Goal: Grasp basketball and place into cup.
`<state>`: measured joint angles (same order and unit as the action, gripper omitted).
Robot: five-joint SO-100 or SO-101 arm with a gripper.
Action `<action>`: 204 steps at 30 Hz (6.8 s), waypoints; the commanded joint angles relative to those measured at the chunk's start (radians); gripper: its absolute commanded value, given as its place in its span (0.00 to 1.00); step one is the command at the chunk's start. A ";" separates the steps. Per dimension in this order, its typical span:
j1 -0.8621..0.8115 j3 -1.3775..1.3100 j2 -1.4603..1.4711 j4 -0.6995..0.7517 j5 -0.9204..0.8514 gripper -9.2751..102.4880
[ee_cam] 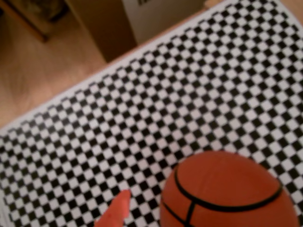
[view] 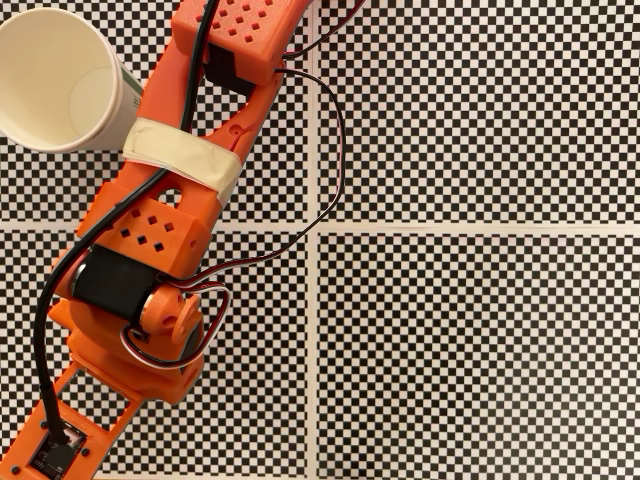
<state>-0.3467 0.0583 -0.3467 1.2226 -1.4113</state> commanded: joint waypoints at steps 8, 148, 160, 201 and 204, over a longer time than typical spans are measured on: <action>-0.011 -0.245 0.012 -0.035 -0.017 0.63; -0.477 1.786 -1.766 -0.080 -0.311 0.25; -0.486 1.865 -1.769 -0.173 -0.337 0.25; -0.449 1.881 -1.776 -0.216 -0.311 0.48; -0.448 1.882 -1.779 -0.216 -0.311 0.47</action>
<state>-0.8038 1.9558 -2.1016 1.0201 -1.7273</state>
